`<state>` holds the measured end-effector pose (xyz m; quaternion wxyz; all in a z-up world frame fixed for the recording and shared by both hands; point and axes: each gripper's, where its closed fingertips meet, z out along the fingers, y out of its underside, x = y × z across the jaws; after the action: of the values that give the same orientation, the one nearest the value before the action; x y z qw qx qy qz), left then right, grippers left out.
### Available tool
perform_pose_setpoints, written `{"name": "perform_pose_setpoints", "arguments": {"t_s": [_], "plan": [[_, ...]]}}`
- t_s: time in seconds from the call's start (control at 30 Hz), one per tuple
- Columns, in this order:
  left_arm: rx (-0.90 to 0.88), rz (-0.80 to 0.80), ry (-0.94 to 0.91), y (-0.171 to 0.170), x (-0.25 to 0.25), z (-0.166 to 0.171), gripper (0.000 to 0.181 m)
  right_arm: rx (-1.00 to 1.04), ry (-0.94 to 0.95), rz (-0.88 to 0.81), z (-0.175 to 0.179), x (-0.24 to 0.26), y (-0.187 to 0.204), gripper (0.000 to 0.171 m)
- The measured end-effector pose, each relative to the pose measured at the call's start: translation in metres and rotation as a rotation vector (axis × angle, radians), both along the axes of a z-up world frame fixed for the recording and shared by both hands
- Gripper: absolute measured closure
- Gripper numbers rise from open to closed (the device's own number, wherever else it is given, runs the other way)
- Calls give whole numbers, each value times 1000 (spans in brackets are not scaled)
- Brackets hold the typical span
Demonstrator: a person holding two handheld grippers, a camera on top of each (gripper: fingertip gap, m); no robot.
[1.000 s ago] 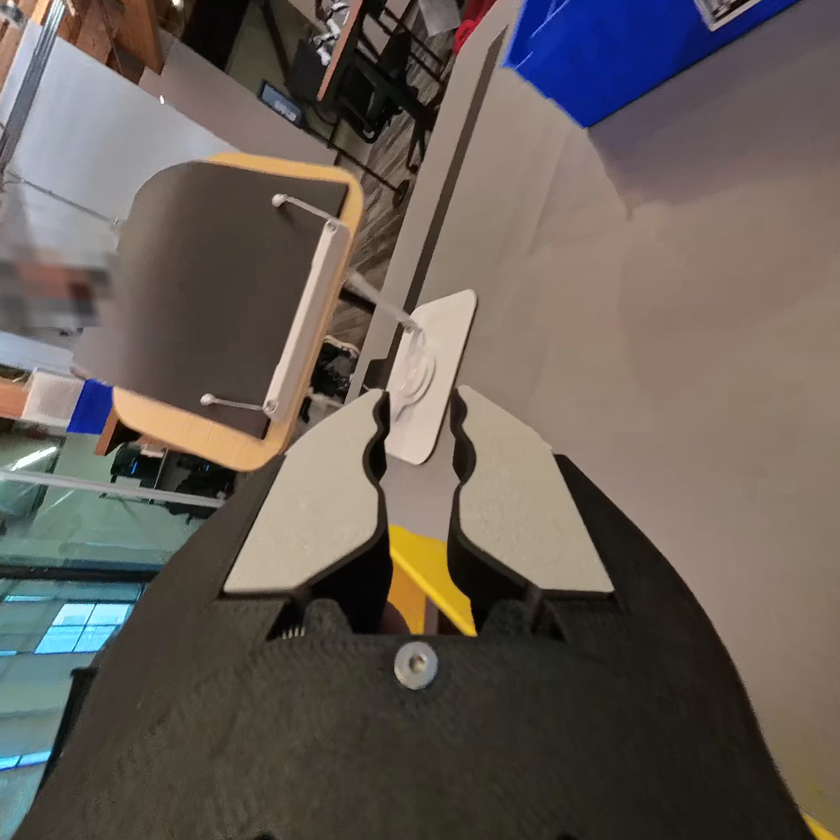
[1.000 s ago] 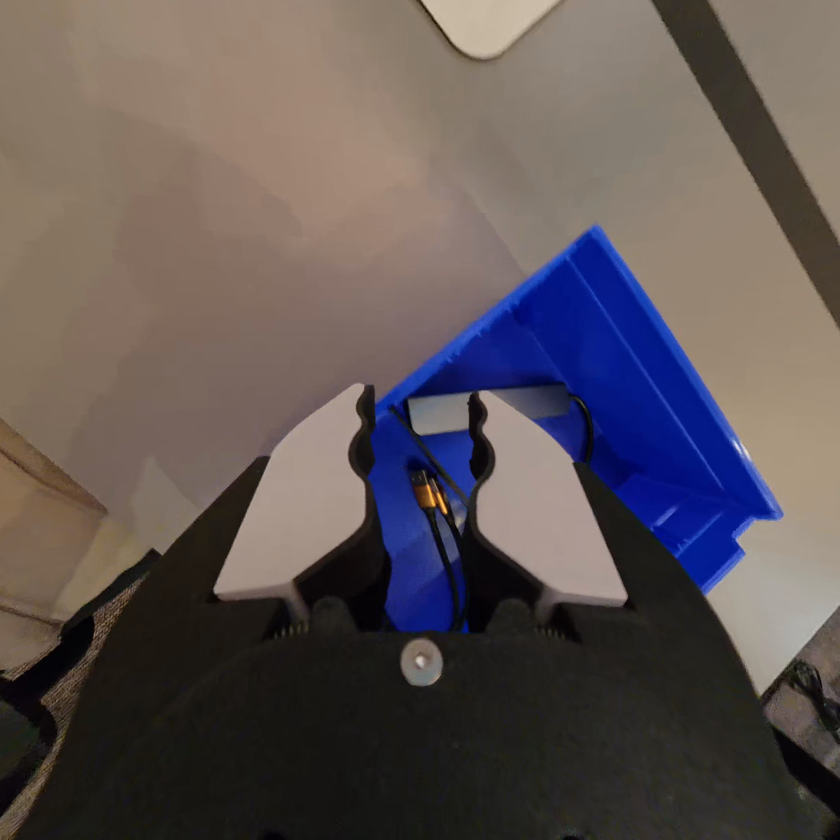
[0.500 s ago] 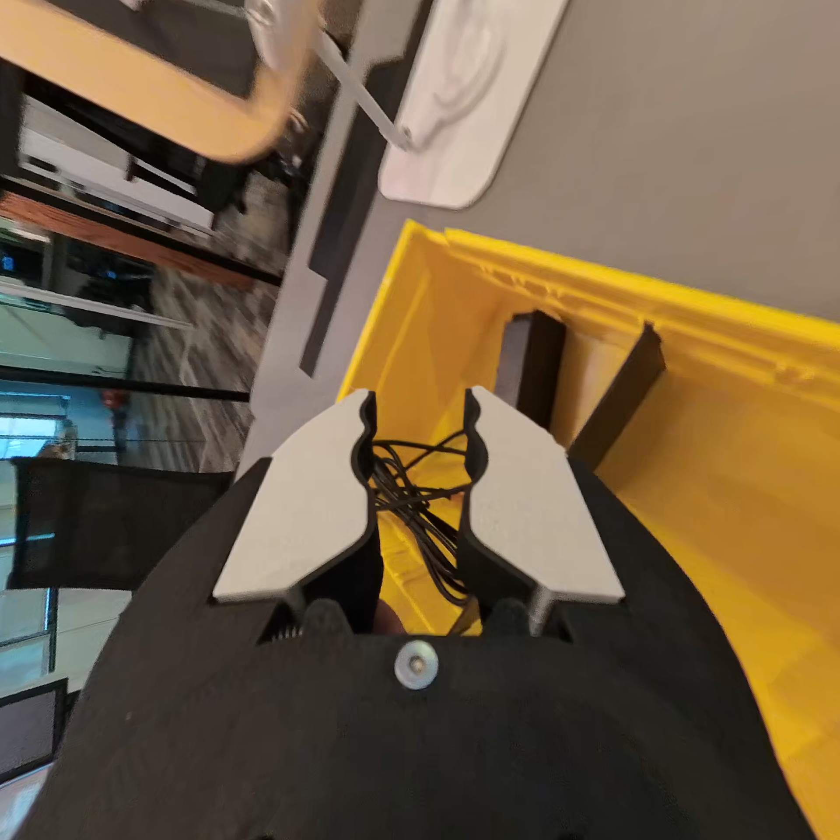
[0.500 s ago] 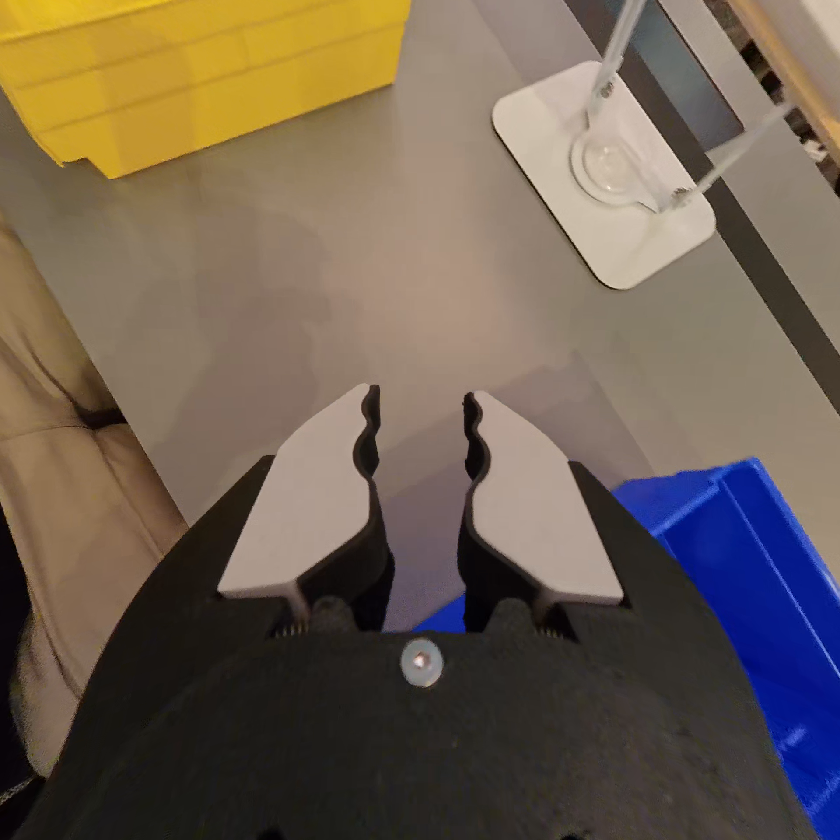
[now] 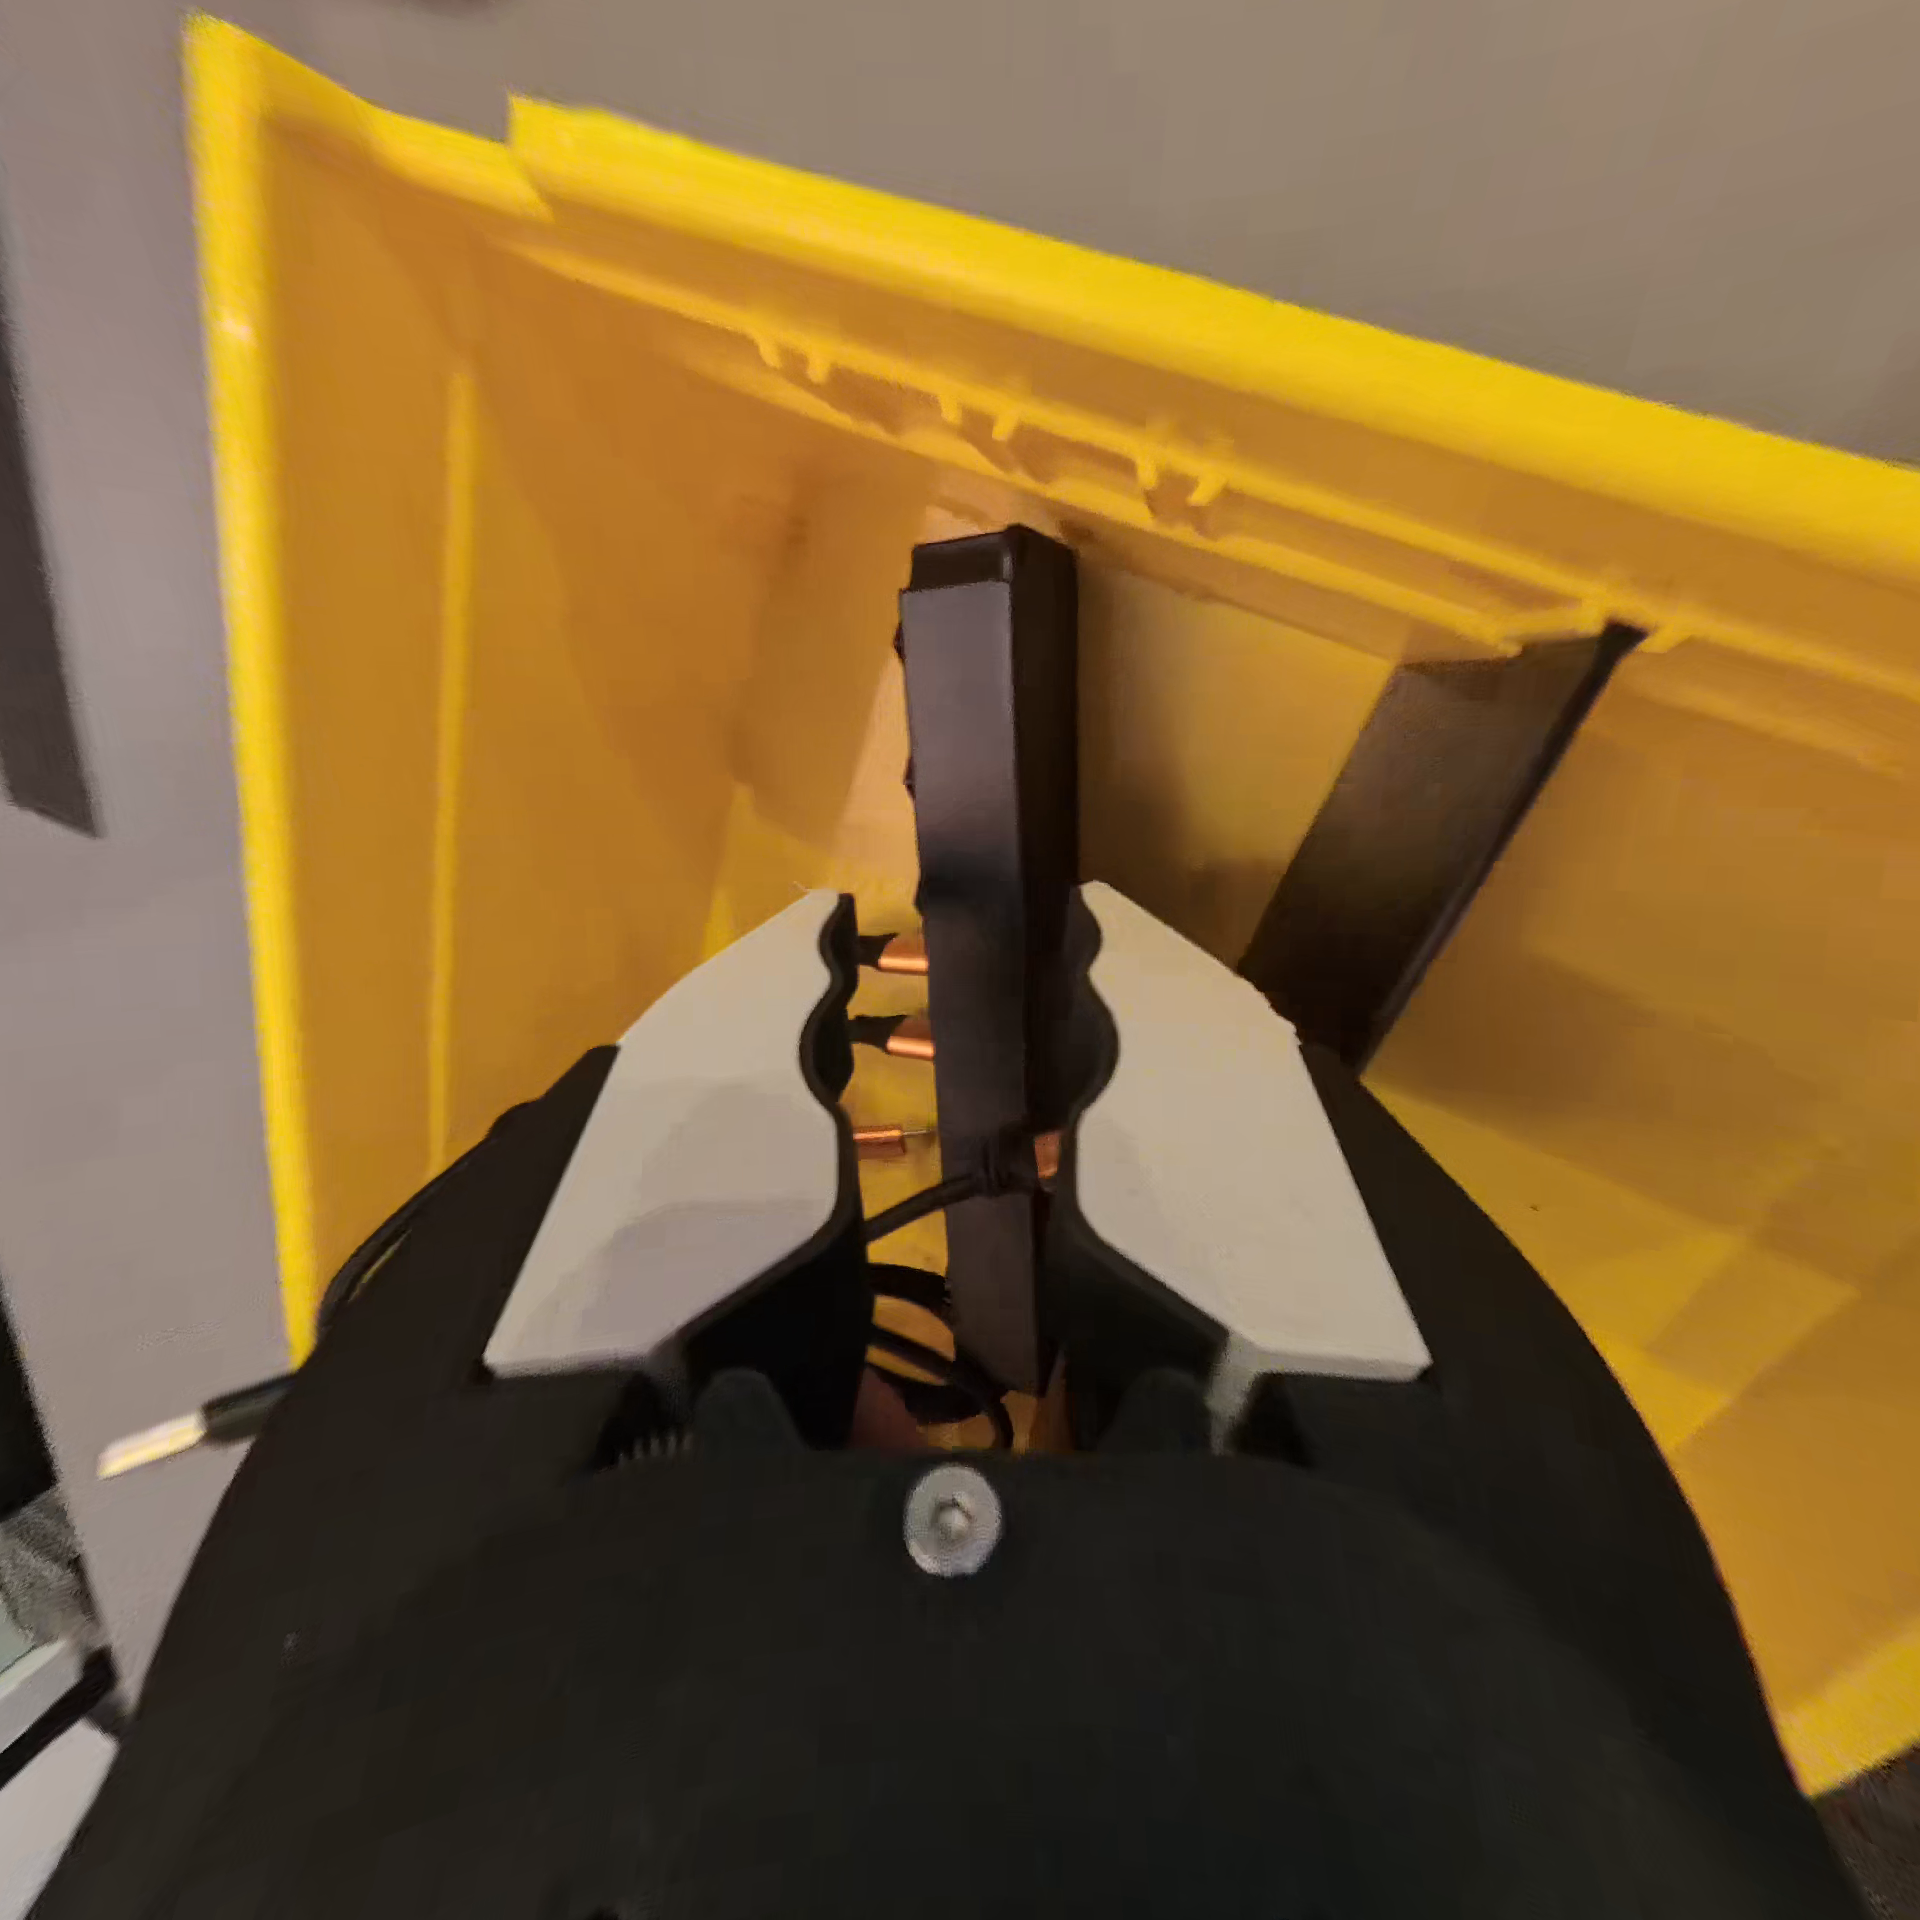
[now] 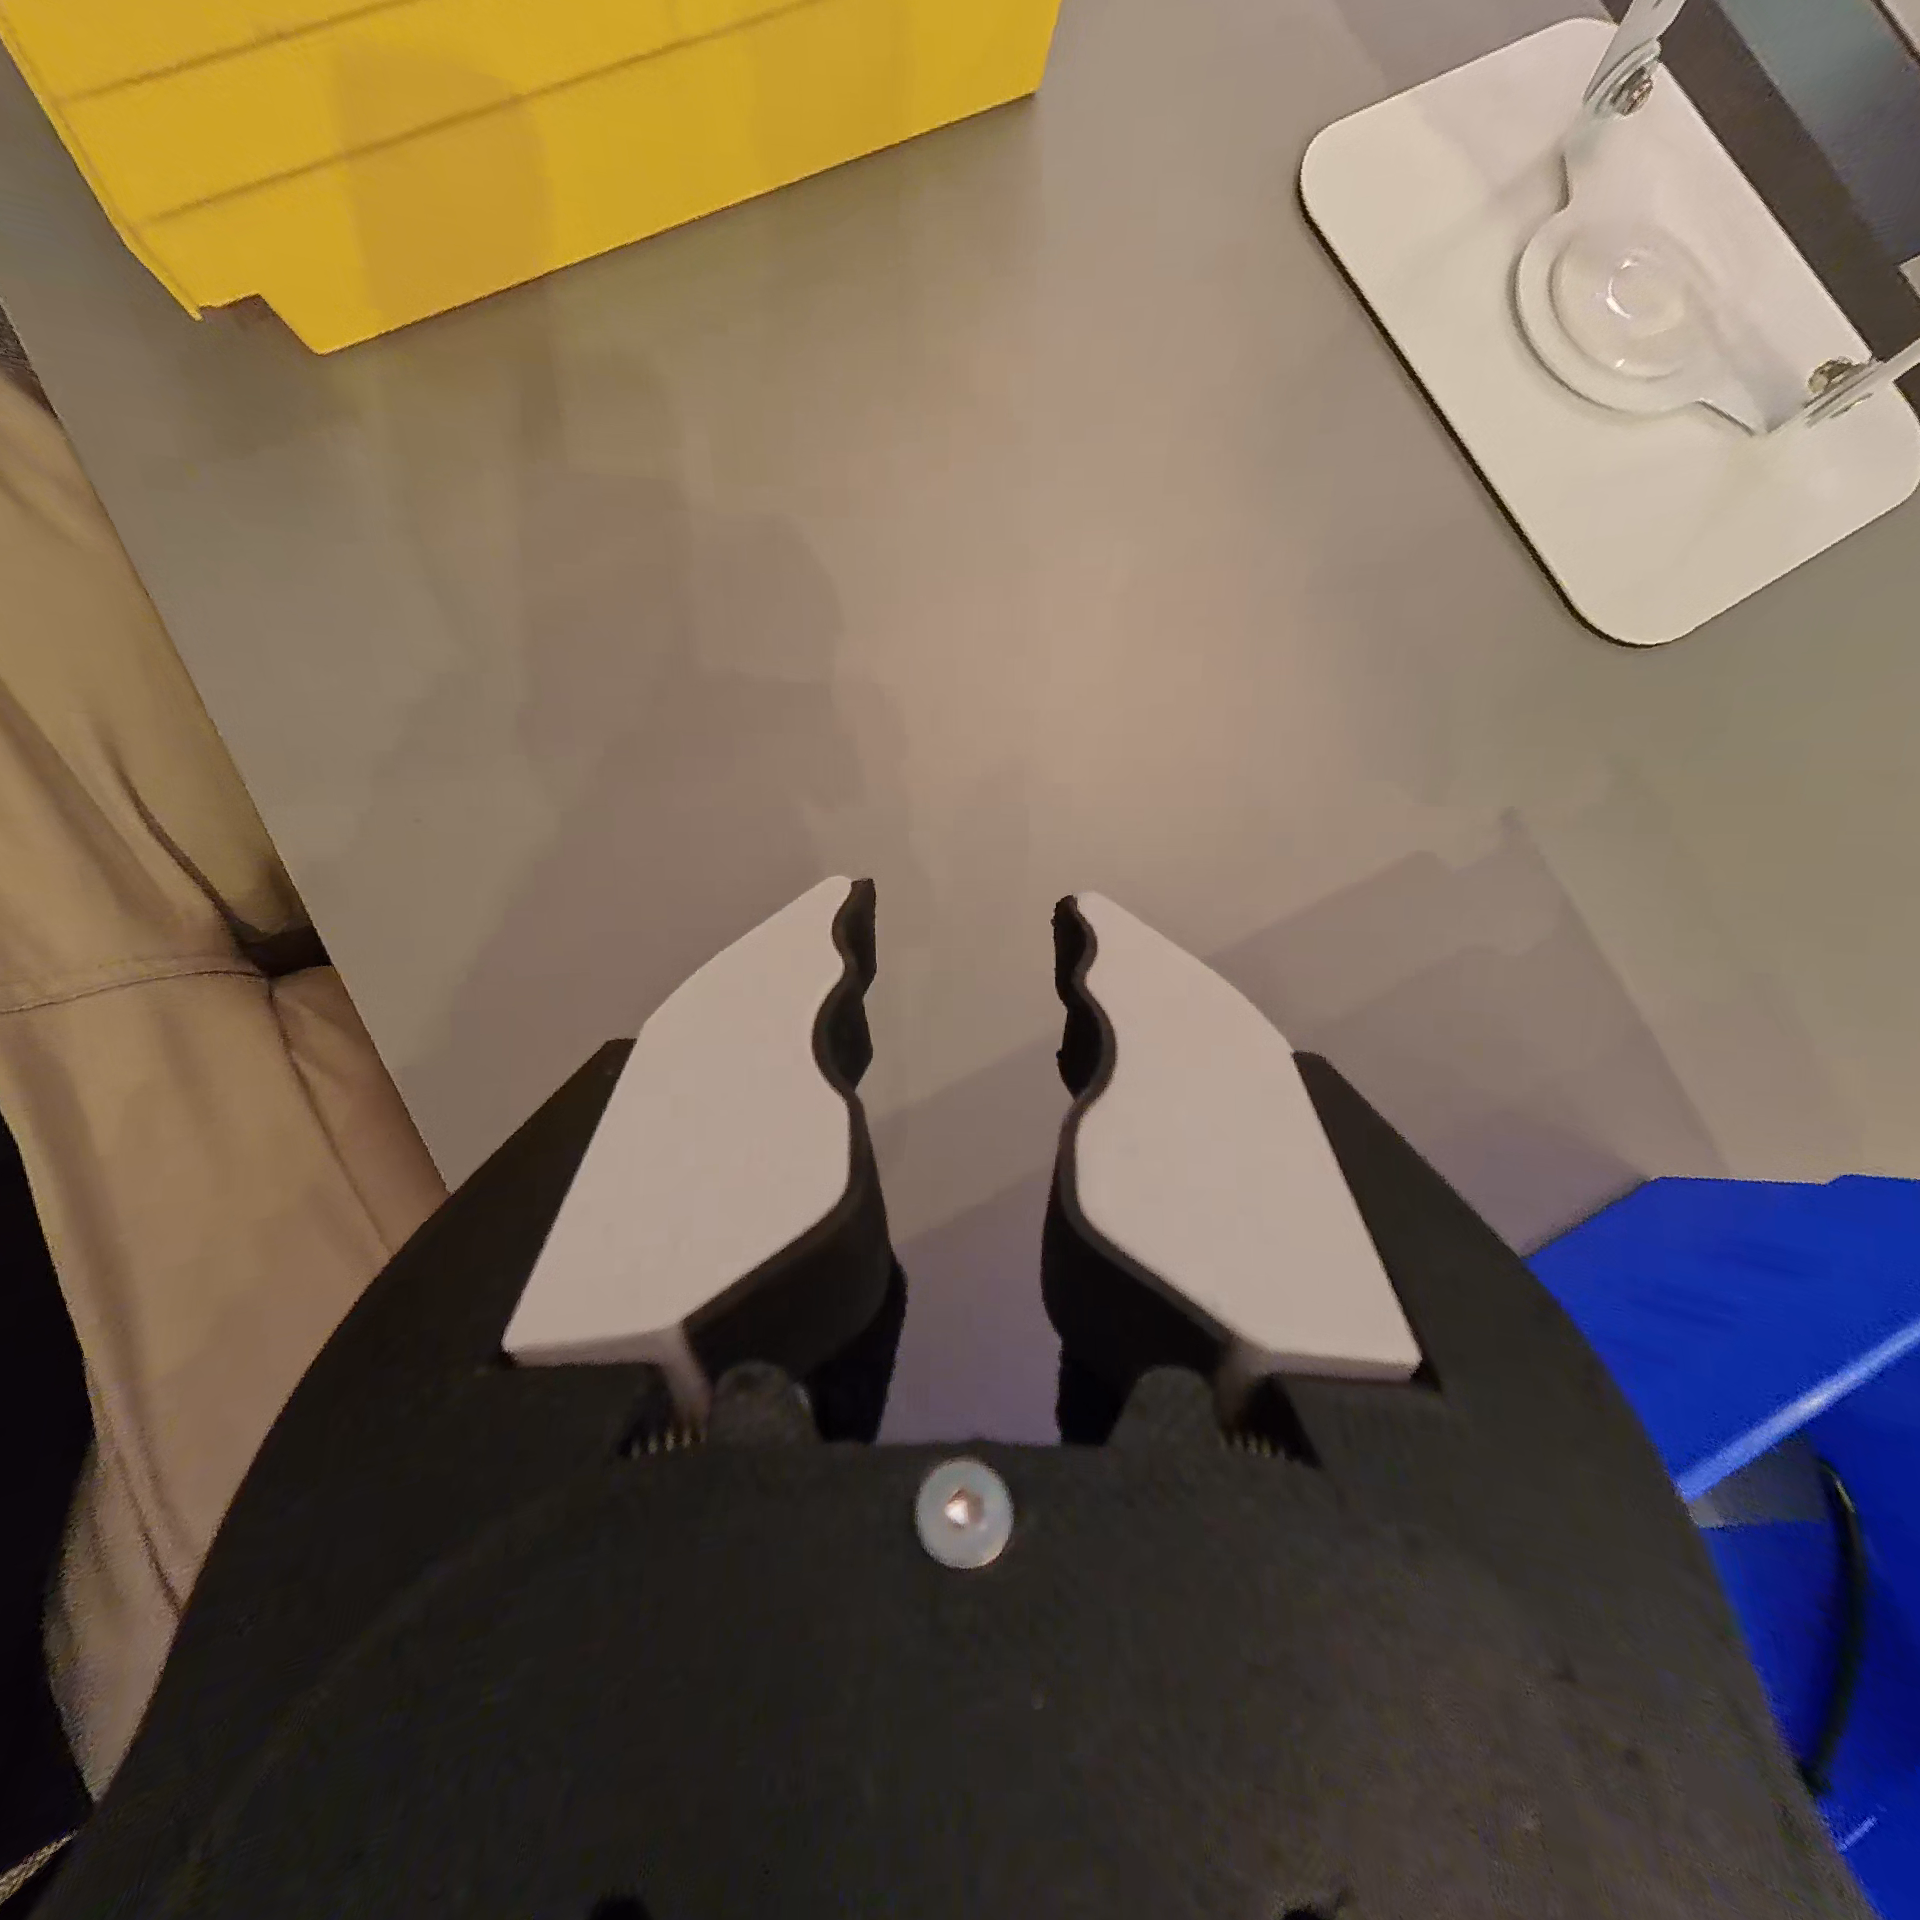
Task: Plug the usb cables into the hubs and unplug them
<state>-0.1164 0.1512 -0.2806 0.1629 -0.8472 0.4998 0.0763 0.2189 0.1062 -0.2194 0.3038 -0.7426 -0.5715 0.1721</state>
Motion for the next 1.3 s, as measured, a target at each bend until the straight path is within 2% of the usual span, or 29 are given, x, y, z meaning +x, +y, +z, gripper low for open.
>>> {"name": "perform_pose_setpoints", "arguments": {"t_s": [0.13,0.23,0.5,0.77,1.3], "plan": [[-135,-10,32,-3,-1,-15,152,-14,-10,4,-7,0,-1,138],[-157,-20,38,-2,-1,-15,154,-14,-10,5,-9,-1,0,138],[-53,-81,73,-3,0,-5,157,-22,-10,9,-13,-2,1,138],[42,-107,49,-10,5,19,156,-3,-9,7,-11,-4,1,138],[237,-108,-79,-22,11,96,158,26,6,18,-7,-10,-1,135]]}}
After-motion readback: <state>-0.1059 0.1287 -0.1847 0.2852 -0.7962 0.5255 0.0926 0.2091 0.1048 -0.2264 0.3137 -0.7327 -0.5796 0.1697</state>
